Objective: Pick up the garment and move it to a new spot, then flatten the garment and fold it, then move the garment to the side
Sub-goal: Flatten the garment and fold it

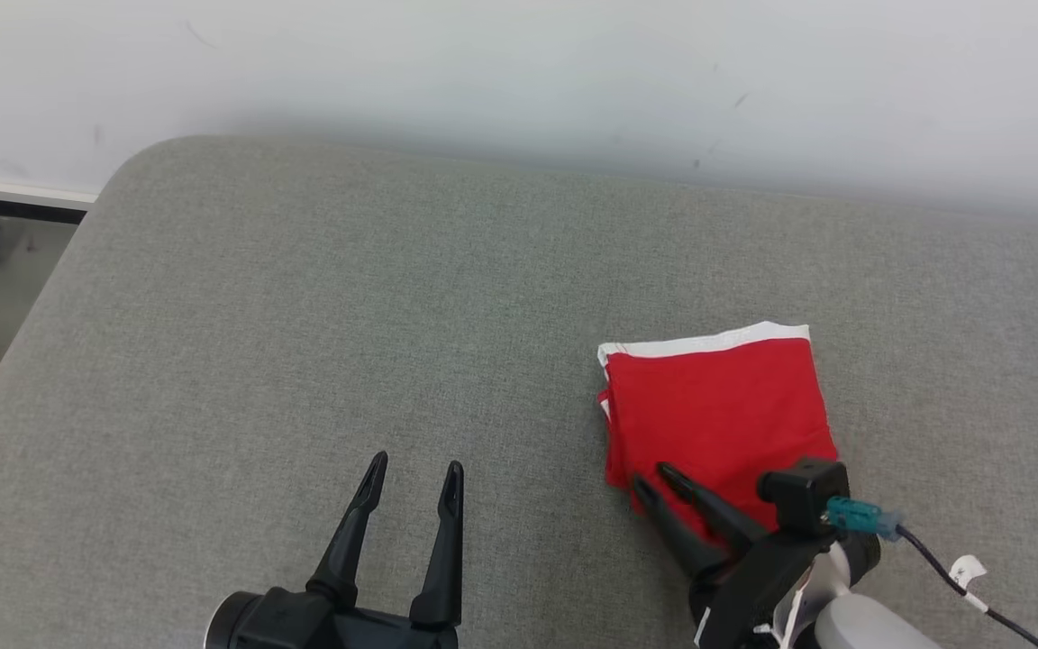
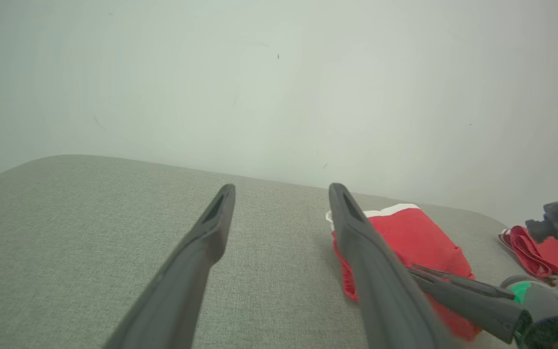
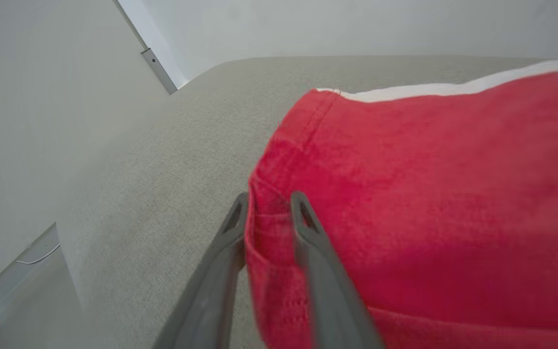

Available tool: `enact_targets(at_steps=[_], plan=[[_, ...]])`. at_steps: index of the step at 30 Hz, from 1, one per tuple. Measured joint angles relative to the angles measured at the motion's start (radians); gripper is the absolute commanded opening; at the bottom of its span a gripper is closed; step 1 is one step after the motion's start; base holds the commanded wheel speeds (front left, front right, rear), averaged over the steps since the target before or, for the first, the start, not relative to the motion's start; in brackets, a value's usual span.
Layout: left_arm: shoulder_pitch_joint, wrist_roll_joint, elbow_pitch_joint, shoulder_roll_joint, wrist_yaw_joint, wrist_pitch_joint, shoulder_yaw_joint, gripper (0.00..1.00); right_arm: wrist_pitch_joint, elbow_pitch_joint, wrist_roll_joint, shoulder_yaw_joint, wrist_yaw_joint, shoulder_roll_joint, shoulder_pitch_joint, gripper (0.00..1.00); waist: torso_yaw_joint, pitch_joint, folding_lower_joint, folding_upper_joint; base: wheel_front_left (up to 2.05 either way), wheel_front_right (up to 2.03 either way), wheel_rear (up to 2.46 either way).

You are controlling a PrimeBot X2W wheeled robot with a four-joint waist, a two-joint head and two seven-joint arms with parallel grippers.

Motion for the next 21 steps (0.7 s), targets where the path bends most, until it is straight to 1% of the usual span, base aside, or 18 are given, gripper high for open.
enact_targets(at_steps=[1,6,8,11,15,21], plan=[[0.0,0.0,0.0,0.0,0.0,0.0,0.001,1.0,0.001,-0.003,0.0,0.005,0.0,0.004,0.004,1.0,0.0,-0.001,0.0,0.0,0.0,0.0,0.0],[0.001,0.001,0.001,0.0,0.0,0.0,0.005,1.0,0.01,-0.031,0.03,0.034,0.0,0.008,0.031,1.0,0.0,-0.011,0.0,0.0,0.0,0.0,0.0],[0.002,0.001,0.001,0.0,0.0,0.0,0.008,1.0,0.025,-0.058,0.051,0.065,0.0,0.008,0.042,1.0,-0.001,-0.017,0.0,0.0,0.0,0.0,0.0],[0.006,0.0,0.001,0.0,0.002,0.0,0.01,1.0,0.02,-0.096,0.072,0.088,0.0,0.002,0.047,1.0,-0.006,-0.027,0.0,0.0,0.0,0.0,0.0],[0.022,-0.009,0.0,0.0,0.012,0.0,0.015,1.0,-0.046,-0.1,0.066,0.062,0.0,-0.005,0.047,1.0,-0.019,-0.042,0.0,0.0,0.0,0.0,0.0],[0.043,-0.018,-0.01,0.0,0.035,0.0,0.046,1.0,-0.133,-0.042,0.033,-0.024,0.0,0.021,0.049,1.0,-0.053,-0.06,-0.0001,-0.0001,0.0,0.0,0.0]])
